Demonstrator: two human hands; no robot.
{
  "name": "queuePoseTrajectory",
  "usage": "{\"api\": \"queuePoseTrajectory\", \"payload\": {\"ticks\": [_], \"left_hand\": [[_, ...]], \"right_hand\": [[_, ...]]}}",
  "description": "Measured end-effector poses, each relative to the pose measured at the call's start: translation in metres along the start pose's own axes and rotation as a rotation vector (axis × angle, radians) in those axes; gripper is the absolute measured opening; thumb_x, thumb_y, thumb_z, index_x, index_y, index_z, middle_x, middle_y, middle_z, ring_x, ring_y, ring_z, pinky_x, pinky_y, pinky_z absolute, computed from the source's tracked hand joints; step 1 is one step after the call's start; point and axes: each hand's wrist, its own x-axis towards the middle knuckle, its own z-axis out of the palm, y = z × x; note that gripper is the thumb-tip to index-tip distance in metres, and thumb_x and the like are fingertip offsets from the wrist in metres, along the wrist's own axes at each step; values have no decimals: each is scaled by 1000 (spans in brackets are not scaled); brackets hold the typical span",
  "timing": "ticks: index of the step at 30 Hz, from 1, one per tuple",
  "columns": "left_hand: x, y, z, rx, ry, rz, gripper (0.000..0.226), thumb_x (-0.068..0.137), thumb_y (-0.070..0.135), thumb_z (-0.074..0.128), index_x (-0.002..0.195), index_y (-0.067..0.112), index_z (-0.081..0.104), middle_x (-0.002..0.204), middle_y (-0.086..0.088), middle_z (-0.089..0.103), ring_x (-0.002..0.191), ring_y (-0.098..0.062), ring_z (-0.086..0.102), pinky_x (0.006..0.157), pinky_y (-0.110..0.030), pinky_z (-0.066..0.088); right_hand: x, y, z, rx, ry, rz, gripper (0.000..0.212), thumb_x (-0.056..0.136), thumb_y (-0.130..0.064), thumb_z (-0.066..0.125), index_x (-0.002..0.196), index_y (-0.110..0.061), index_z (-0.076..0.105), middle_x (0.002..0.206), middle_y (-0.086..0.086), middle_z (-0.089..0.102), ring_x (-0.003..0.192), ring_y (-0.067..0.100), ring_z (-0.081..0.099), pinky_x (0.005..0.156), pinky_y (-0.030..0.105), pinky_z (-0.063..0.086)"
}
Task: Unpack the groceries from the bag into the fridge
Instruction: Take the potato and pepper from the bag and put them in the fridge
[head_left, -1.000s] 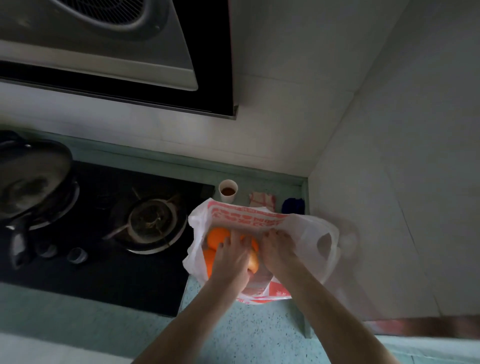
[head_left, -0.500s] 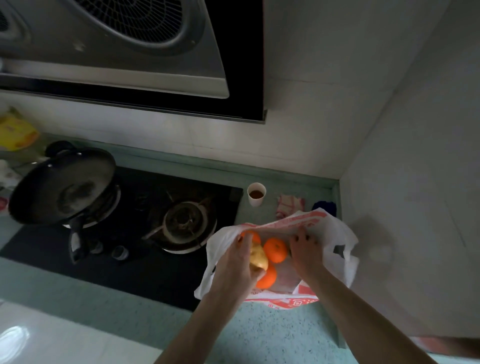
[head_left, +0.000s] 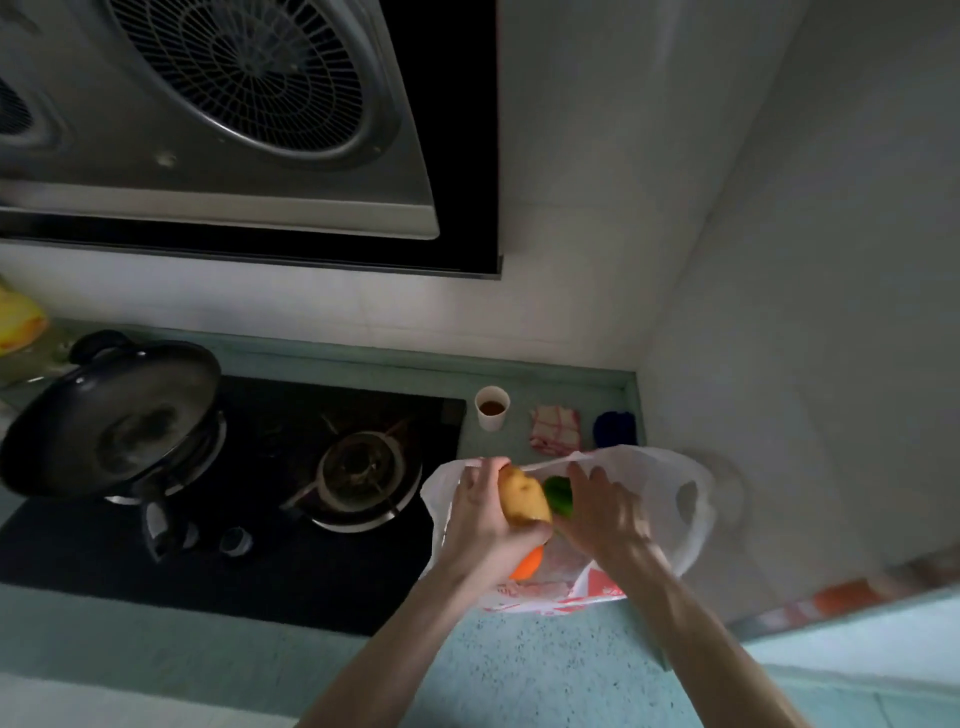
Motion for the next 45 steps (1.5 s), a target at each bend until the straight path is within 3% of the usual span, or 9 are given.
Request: {"api": "queuePoseTrajectory", "payload": {"ticks": [7, 13, 17, 20, 23, 29, 33, 39, 45], "left_hand": [[-23, 10, -24, -107, -72, 64, 94, 75, 29, 87, 152, 39, 35, 136, 2, 41, 117, -17, 50, 95, -26, 41], [-48, 10, -25, -295, -66, 127, 83, 75, 21, 90, 141, 37, 41, 137, 9, 44, 119, -8, 51, 86, -12, 42], [-63, 21, -28, -334, -39, 197, 79, 85, 35, 84, 149, 40, 37, 140, 11, 40, 128, -12, 50, 104, -30, 50], [-74, 31, -32, -360, 29, 234, 77, 86, 51, 76, 150, 49, 34, 142, 16, 38, 131, -11, 51, 107, -33, 51], [-81, 38, -41, -393, 134, 198, 78, 78, 64, 75, 146, 51, 38, 146, 15, 43, 130, -13, 56, 106, -36, 55], [-103, 38, -66, -552, 289, 93, 79, 69, 32, 94, 135, 36, 51, 132, 5, 62, 115, -12, 67, 87, -26, 60], [-137, 34, -88, -562, 445, 76, 66, 79, 8, 88, 134, 27, 56, 127, 7, 64, 111, -3, 66, 80, -18, 57], [-196, 13, -122, -517, 694, 26, 73, 78, 9, 89, 138, 32, 56, 130, 10, 63, 116, -5, 65, 85, -22, 58], [-274, -5, -162, -562, 972, -46, 75, 63, 21, 89, 129, 36, 56, 124, 7, 65, 107, -10, 67, 77, -22, 58]], "right_hand": [[-74, 1, -29, 346, 163, 142, 59, 96, -68, 47, 128, -18, 45, 111, 9, 65, 91, 34, 71, 72, 42, 57], [-118, -6, -39, 726, 354, 148, 47, 96, -56, 59, 122, -19, 46, 109, 8, 73, 89, 31, 72, 76, 47, 61], [-134, -3, -53, 843, 433, 117, 44, 94, -54, 64, 124, -25, 50, 104, -1, 69, 93, 28, 74, 79, 43, 63], [-135, -2, -68, 1001, 426, 59, 41, 94, -50, 65, 126, -28, 52, 105, 3, 69, 96, 21, 72, 74, 19, 58], [-129, -4, -80, 1098, 424, -35, 49, 92, -63, 62, 130, -33, 53, 110, 1, 71, 100, 17, 71, 83, 34, 61], [-117, -14, -100, 1242, 359, -191, 43, 91, -68, 55, 111, -30, 58, 97, -5, 72, 91, 4, 69, 81, 37, 59], [-115, -38, -110, 1309, 275, -336, 29, 102, -52, 54, 110, -25, 60, 94, -5, 73, 89, 1, 68, 77, 22, 53], [-129, -100, -121, 1381, 44, -558, 35, 98, -50, 56, 121, -23, 59, 108, -9, 73, 102, -4, 68, 84, 8, 51], [-159, -191, -125, 1363, -141, -764, 43, 90, -56, 64, 126, -32, 60, 112, -14, 71, 108, 2, 67, 92, 28, 56]]}}
